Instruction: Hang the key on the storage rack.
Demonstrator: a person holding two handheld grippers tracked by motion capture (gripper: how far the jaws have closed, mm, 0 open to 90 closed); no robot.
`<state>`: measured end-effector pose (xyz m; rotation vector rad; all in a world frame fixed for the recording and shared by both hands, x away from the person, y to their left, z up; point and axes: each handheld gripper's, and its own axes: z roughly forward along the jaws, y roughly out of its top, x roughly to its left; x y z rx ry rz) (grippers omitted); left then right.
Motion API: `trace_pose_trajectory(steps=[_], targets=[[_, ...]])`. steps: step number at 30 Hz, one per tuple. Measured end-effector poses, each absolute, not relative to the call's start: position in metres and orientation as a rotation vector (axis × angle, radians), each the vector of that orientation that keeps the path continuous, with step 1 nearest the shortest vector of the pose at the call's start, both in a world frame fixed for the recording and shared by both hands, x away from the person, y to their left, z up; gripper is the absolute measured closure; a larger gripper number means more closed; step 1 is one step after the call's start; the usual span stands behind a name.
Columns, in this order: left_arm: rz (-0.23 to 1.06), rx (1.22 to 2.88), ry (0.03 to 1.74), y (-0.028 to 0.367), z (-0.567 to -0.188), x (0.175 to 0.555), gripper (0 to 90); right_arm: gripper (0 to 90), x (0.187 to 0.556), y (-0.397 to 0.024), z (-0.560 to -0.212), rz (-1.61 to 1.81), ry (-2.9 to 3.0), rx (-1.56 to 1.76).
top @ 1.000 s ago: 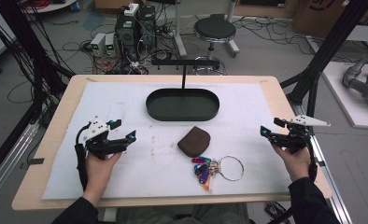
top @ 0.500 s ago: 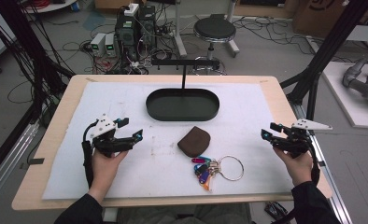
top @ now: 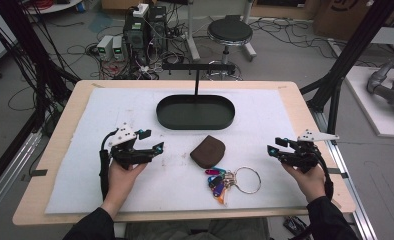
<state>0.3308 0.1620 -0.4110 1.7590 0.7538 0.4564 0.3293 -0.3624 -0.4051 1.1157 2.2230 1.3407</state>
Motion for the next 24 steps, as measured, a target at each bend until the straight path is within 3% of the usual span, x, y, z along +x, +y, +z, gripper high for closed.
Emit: trace_pose_trajectory(steps=[11,18,24], targets=[[0.45,1.776,0.744,0.155,-0.414,0.331,30.3,49.1,0.31,-0.344,-0.409,1.269,2.307,1.08],[0.461,1.772,0.749,0.157,-0.413,0.331,30.3,59.7,0.297,-0.335,-0.423,1.209,2.391,1.112],[0.468,1.773,0.749,0.157,-0.413,0.331,30.3,63.1,0.295,-0.324,-0.432,1.13,2.438,1.133]])
